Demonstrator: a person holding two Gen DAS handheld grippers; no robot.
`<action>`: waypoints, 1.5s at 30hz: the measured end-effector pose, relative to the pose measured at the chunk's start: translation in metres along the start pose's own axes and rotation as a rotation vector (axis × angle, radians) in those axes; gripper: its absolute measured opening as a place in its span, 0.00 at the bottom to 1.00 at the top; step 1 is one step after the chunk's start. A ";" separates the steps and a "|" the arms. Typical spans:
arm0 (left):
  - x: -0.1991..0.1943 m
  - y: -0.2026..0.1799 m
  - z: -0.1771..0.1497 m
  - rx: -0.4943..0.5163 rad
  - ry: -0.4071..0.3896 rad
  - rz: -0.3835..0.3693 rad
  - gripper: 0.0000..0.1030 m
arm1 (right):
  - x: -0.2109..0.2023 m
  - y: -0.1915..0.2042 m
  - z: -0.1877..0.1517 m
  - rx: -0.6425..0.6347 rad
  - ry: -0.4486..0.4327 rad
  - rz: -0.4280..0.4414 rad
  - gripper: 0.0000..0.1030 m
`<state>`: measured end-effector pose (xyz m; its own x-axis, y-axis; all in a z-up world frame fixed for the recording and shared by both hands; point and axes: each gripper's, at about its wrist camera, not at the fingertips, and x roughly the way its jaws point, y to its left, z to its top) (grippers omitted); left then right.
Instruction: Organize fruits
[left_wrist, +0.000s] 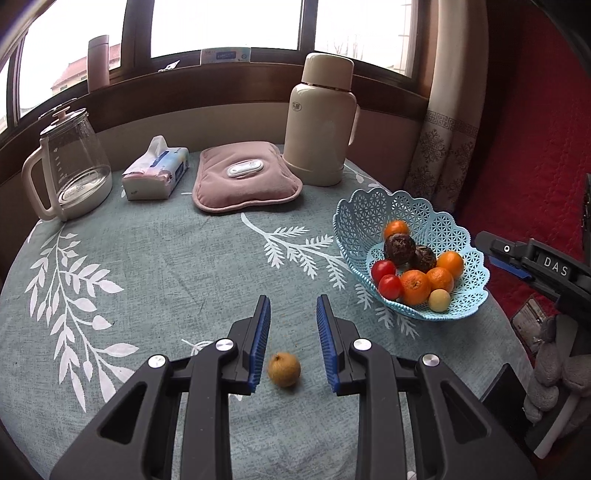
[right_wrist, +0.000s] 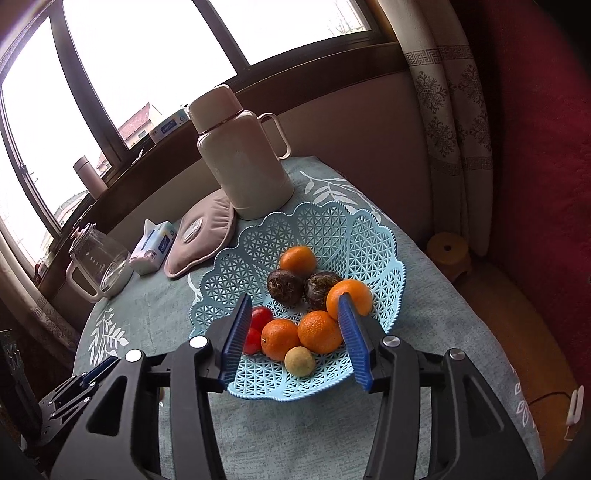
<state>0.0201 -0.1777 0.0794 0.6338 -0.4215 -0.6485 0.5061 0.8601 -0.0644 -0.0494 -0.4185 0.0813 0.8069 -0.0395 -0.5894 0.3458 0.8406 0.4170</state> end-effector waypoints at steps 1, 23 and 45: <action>0.004 -0.005 0.003 0.009 0.000 -0.002 0.25 | -0.001 -0.001 0.001 0.004 -0.002 0.001 0.49; 0.037 -0.030 -0.039 0.005 0.188 -0.188 0.30 | -0.007 -0.004 0.006 0.009 -0.028 -0.007 0.56; 0.035 -0.054 -0.043 0.080 0.188 -0.200 0.27 | -0.011 -0.006 0.007 0.017 -0.038 -0.010 0.56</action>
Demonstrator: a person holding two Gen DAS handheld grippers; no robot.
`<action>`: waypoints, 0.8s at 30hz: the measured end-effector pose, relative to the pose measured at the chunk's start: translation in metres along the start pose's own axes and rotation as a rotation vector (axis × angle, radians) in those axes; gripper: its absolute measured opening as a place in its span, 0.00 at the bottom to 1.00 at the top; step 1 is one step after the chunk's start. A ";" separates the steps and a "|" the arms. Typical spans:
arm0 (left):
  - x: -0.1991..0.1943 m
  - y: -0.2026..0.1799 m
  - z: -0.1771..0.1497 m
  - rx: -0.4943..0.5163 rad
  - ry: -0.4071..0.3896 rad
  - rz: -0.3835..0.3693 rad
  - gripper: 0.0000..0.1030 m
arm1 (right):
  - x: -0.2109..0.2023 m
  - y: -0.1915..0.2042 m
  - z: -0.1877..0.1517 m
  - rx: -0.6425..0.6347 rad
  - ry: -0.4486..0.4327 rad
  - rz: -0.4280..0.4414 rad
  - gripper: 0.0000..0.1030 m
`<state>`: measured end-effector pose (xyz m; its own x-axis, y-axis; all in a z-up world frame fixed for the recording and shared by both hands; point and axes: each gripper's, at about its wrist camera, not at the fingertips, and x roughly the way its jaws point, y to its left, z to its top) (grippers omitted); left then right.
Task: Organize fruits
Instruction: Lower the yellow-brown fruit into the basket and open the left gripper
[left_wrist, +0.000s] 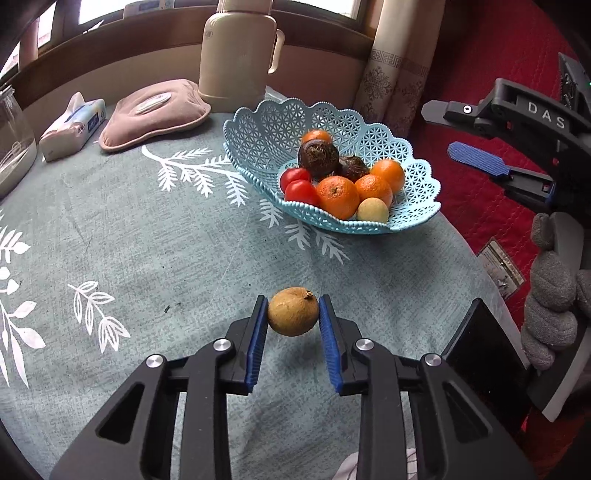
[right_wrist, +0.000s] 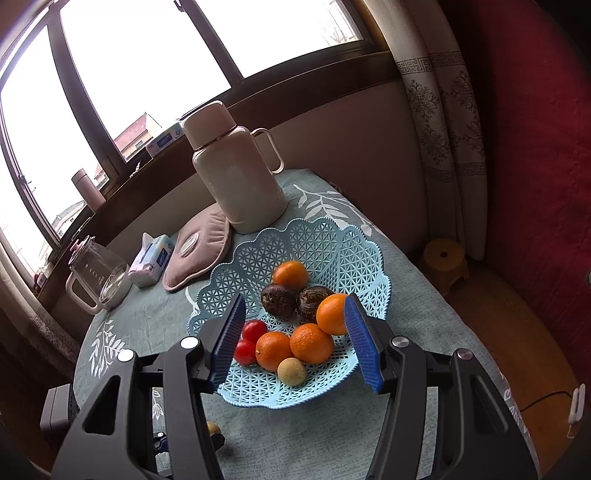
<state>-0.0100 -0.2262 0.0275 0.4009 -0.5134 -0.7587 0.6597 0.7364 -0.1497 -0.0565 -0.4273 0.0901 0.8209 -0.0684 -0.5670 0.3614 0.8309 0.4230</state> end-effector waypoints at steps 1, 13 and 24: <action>-0.004 -0.001 0.004 0.002 -0.013 -0.001 0.27 | -0.001 0.000 0.001 0.002 -0.002 0.001 0.56; 0.000 -0.011 0.057 0.020 -0.093 0.003 0.27 | -0.004 -0.002 0.004 0.014 -0.012 0.004 0.56; 0.028 -0.020 0.063 0.035 -0.070 0.002 0.28 | 0.000 0.002 -0.001 0.003 0.007 0.012 0.56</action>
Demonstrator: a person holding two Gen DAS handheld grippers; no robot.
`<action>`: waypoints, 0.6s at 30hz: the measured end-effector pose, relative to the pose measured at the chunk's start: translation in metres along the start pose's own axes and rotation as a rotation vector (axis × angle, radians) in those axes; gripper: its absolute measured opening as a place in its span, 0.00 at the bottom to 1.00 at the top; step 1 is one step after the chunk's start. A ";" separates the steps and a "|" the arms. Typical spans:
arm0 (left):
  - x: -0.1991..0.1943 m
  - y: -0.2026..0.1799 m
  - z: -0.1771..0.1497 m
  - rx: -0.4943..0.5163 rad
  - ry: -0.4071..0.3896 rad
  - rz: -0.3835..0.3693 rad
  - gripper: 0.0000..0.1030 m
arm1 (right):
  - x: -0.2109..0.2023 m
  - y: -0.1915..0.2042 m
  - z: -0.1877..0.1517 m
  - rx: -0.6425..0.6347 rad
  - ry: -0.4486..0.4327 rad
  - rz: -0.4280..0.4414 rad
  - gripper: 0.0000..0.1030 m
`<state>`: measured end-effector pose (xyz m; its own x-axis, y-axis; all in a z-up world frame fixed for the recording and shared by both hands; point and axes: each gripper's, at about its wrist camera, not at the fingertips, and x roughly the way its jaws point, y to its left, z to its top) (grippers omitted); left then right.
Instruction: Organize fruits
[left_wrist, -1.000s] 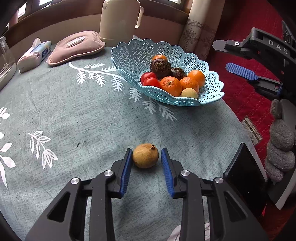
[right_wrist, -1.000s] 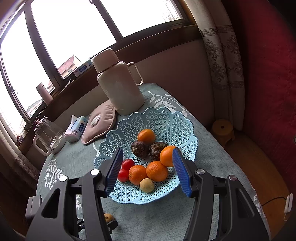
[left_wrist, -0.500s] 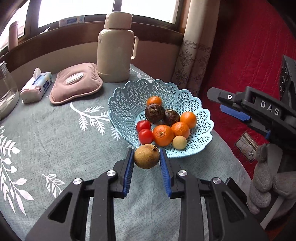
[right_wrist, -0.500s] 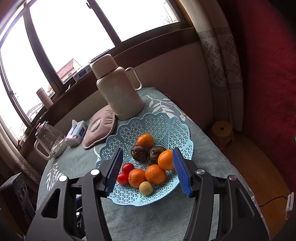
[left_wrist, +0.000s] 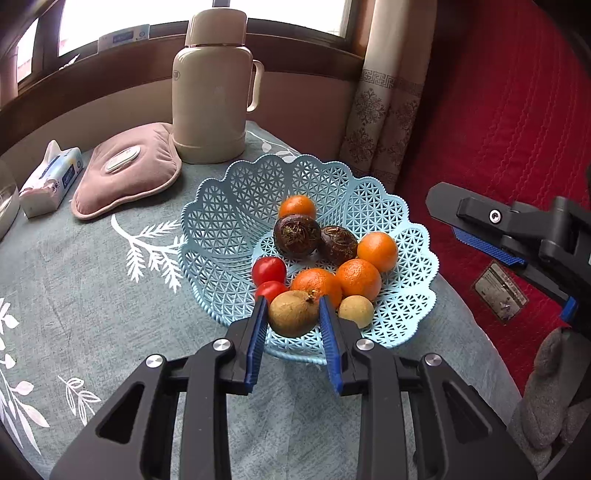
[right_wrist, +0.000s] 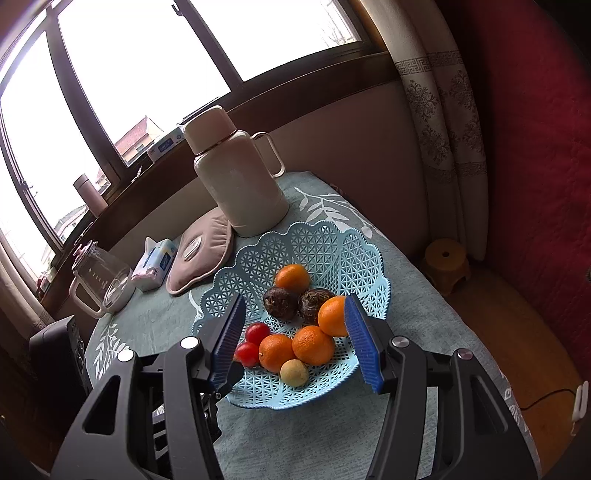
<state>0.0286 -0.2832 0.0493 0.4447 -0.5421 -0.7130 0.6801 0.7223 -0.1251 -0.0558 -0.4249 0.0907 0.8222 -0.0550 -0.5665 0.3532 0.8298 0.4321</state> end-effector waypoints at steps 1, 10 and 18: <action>0.001 0.000 0.000 -0.001 0.001 -0.002 0.30 | 0.000 0.001 0.000 -0.002 0.002 0.001 0.56; -0.022 0.004 -0.003 0.014 -0.066 0.050 0.61 | -0.012 -0.009 0.010 0.016 -0.040 -0.019 0.69; -0.036 0.016 -0.009 -0.034 -0.090 0.104 0.71 | -0.027 -0.027 0.023 0.052 -0.066 -0.027 0.85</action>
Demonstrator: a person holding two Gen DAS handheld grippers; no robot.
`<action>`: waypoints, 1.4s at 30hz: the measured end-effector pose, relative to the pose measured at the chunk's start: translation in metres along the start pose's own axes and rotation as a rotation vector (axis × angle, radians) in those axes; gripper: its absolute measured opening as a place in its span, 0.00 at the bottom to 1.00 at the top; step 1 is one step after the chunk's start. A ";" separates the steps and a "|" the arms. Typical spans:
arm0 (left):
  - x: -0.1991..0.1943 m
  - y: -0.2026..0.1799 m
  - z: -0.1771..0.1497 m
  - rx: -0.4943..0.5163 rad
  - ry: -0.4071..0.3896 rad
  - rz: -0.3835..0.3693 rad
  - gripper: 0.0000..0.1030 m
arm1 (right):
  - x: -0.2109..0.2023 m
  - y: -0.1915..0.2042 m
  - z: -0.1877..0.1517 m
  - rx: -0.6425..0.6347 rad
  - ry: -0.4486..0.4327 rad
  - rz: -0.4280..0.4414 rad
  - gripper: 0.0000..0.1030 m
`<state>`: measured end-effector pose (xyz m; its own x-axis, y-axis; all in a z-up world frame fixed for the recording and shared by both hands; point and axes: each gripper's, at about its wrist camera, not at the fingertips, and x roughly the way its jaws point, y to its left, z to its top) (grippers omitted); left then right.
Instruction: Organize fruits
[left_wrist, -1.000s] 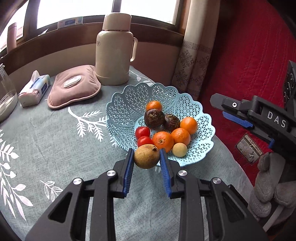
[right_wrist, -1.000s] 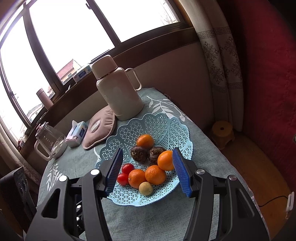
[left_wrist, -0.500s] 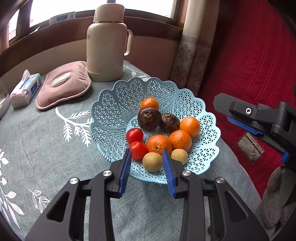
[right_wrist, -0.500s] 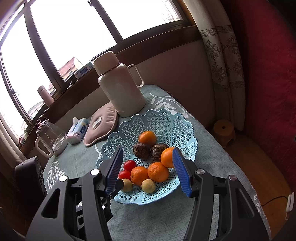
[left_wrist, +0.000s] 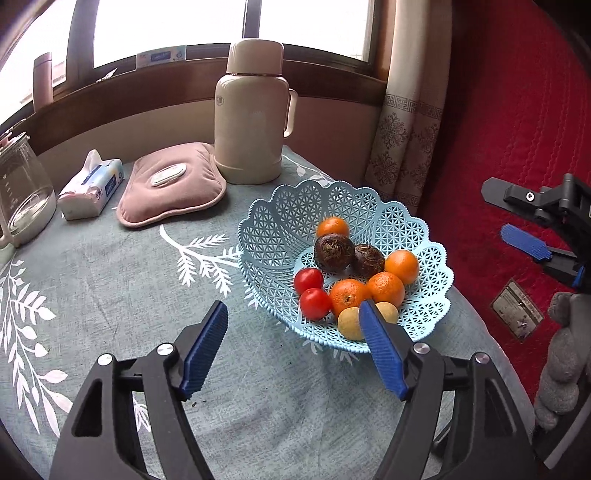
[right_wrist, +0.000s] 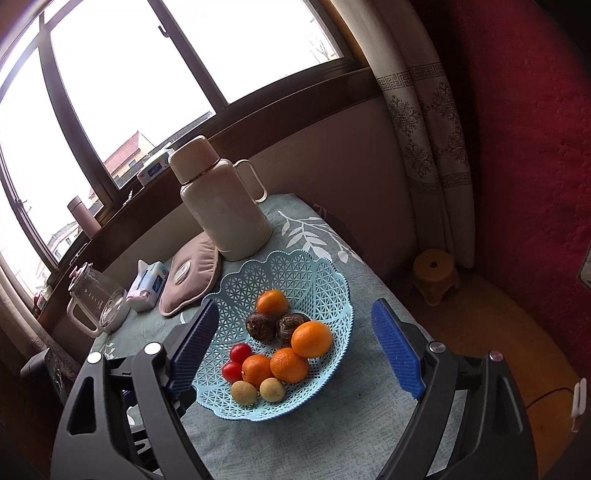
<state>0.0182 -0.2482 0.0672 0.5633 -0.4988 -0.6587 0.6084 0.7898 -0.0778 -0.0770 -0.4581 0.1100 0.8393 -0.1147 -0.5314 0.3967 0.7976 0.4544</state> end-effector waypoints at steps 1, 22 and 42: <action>-0.001 0.001 0.000 -0.004 -0.001 0.011 0.71 | -0.001 -0.001 0.001 0.002 -0.001 0.001 0.87; -0.040 0.005 0.002 -0.047 -0.106 0.168 0.85 | -0.010 0.016 -0.027 -0.218 0.020 -0.062 0.97; -0.059 0.001 -0.003 0.016 -0.182 0.294 0.90 | -0.006 0.053 -0.052 -0.454 0.004 -0.113 0.97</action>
<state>-0.0163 -0.2168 0.1042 0.8055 -0.3071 -0.5068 0.4128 0.9044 0.1082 -0.0803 -0.3844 0.0995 0.7984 -0.2146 -0.5626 0.2822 0.9587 0.0348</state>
